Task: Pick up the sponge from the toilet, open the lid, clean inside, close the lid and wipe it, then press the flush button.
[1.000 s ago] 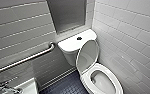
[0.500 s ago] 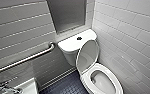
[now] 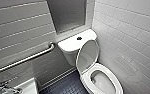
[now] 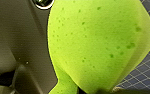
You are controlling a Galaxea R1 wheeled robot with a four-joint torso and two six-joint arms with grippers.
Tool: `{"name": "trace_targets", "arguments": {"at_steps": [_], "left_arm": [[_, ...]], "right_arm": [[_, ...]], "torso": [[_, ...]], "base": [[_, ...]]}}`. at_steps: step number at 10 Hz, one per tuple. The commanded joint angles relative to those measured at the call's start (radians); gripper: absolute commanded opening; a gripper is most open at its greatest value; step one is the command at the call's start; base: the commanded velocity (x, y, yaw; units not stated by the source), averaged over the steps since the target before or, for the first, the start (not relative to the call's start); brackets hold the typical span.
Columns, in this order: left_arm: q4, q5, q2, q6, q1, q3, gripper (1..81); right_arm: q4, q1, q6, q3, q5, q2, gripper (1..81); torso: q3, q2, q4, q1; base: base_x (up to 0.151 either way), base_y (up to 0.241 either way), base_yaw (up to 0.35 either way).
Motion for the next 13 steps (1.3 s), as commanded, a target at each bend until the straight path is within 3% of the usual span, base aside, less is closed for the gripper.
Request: {"name": "trace_targets", "arguments": {"at_steps": [1, 2, 3, 4, 8, 10, 13], "left_arm": [[0.004, -0.005, -0.007, -0.097, -0.137, -0.022, 81.1], [0.004, -0.008, -0.003, -0.14, -0.178, -0.027, 81.1], [-0.001, -0.01, -0.004, -0.192, -0.219, -0.027, 81.1], [-0.004, -0.011, -0.007, -0.241, -0.261, -0.027, 81.1], [-0.033, -0.046, -0.018, -0.398, -0.426, -0.028, 81.1], [-0.09, -0.052, -0.029, -0.446, -0.493, -0.03, 81.1], [-0.19, -0.049, -0.024, -0.453, -0.563, -0.03, 81.1]], "right_arm": [[-0.248, -0.055, 0.283, 0.087, 0.072, -0.064, 1.0], [-0.445, -0.092, 0.472, 0.121, 0.142, -0.068, 1.0], [-0.656, -0.124, 0.703, 0.137, 0.237, -0.067, 1.0], [-0.733, -0.144, 0.806, 0.152, 0.26, -0.07, 1.0], [-0.832, -0.164, 0.767, 0.221, 0.251, -0.059, 1.0], [-0.83, -0.183, 0.768, 0.223, 0.271, -0.036, 1.0], [-0.821, -0.196, 0.775, 0.207, 0.313, -0.003, 1.0]], "torso": [[0.0, 0.0, 0.0, 0.0], [0.0, 0.0, 0.0, 0.0], [0.0, 0.0, 0.0, 0.0], [0.0, 0.0, 0.0, 0.0], [0.0, 0.0, 0.0, 0.0], [0.0, 0.001, 0.0, 0.0], [0.0, 0.001, 0.0, 0.0]], "base": [[0.0, 0.0, 0.0], [0.0, 0.0, 0.0], [0.0, 0.0, 0.0], [0.0, 0.0, 0.0], [0.0, 0.0, 0.0], [0.0, 0.0, 0.0], [0.0, 0.0, 0.0]]}}
